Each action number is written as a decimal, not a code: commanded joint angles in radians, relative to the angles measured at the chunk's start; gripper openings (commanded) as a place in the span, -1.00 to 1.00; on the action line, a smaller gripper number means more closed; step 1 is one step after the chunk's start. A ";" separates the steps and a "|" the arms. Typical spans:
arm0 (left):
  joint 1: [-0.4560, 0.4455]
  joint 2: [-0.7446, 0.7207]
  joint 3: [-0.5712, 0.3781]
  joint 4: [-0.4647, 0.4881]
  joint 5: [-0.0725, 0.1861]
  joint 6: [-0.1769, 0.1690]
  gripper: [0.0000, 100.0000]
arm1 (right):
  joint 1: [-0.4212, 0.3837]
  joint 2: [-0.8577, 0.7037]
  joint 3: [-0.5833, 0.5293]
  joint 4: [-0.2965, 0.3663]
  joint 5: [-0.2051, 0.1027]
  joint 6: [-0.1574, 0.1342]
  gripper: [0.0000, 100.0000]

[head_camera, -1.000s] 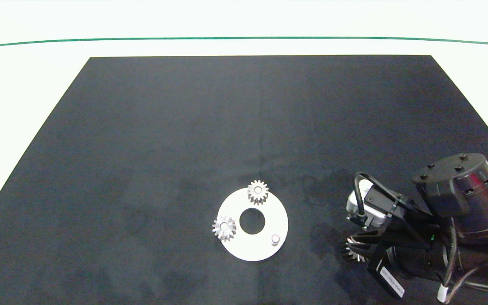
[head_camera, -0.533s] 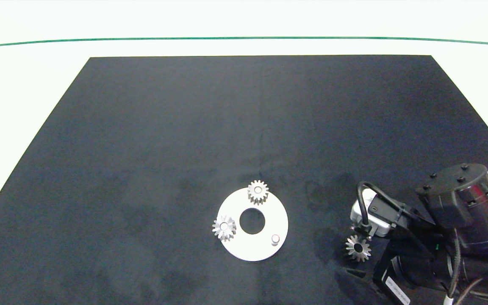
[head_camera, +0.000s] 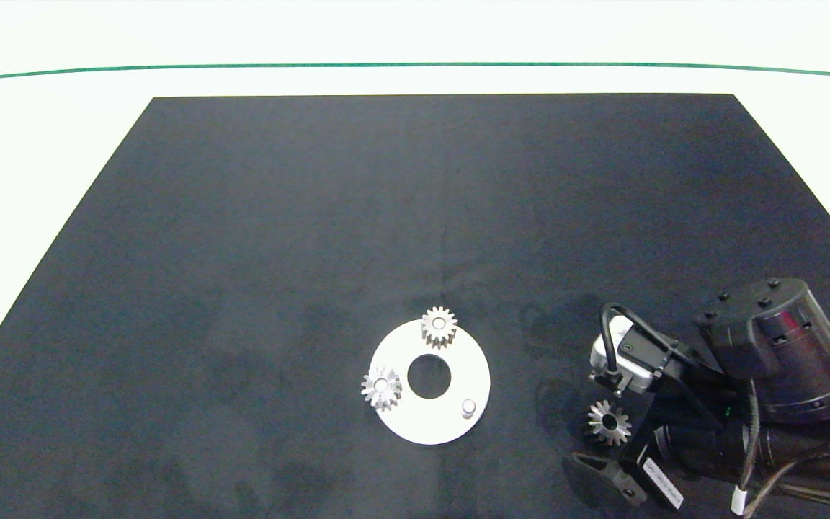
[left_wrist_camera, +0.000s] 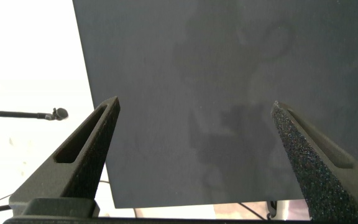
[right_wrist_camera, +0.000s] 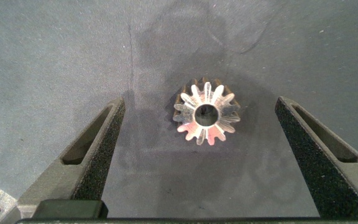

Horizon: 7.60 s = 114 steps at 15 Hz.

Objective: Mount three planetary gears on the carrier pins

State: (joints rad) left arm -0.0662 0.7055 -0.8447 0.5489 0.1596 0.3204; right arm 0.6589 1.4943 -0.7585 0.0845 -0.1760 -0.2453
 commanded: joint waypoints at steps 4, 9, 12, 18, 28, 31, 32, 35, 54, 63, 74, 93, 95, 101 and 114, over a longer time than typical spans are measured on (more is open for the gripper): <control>0.002 -0.005 0.006 0.003 0.001 0.002 1.00 | -0.001 0.029 0.002 0.000 0.003 0.000 1.00; 0.002 -0.005 0.006 0.003 0.000 0.000 1.00 | -0.002 0.027 0.004 0.000 0.000 0.026 0.85; 0.003 -0.005 0.006 0.003 0.000 0.000 1.00 | -0.002 0.027 0.010 0.000 -0.002 0.027 0.73; 0.003 -0.005 0.006 0.003 0.000 0.000 1.00 | -0.013 0.029 0.010 0.000 0.001 0.027 0.49; 0.000 -0.006 0.006 0.003 0.001 0.002 1.00 | -0.016 0.046 0.008 -0.031 -0.002 0.027 0.10; 0.000 -0.009 0.006 0.003 0.000 0.002 1.00 | -0.016 0.049 0.011 -0.040 -0.002 0.027 -0.02; 0.000 -0.009 0.006 0.003 0.000 0.000 1.00 | -0.016 0.049 0.011 -0.040 -0.002 0.027 -0.08; 0.000 -0.009 0.004 0.003 0.000 0.002 1.00 | -0.016 0.049 0.011 -0.040 -0.002 0.027 -0.20; 0.000 -0.008 0.006 0.003 0.001 0.002 1.00 | -0.019 0.047 0.019 -0.038 -0.005 0.026 -0.95; -0.001 -0.006 0.007 0.003 0.000 0.002 1.00 | -0.010 0.031 0.008 -0.031 -0.010 0.012 -1.00; 0.003 -0.017 0.006 0.003 0.001 0.000 1.00 | 0.120 0.040 -0.176 0.034 -0.010 0.008 -1.00; 0.008 -0.057 -0.005 0.003 0.001 -0.004 1.00 | 0.265 0.176 -0.297 0.031 -0.031 0.003 -1.00; 0.006 -0.061 -0.005 0.003 0.001 -0.004 1.00 | 0.266 0.185 -0.298 0.026 -0.030 0.006 -1.00; 0.003 -0.077 -0.007 0.003 0.001 -0.004 1.00 | 0.265 0.213 -0.308 0.017 -0.030 0.008 -1.00; 0.000 -0.081 -0.020 0.003 0.001 -0.003 1.00 | 0.265 0.254 -0.343 0.015 -0.030 0.008 -1.00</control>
State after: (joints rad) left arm -0.0664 0.6249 -0.8640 0.5494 0.1600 0.3155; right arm 0.9230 1.7449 -1.1006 0.0989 -0.2045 -0.2362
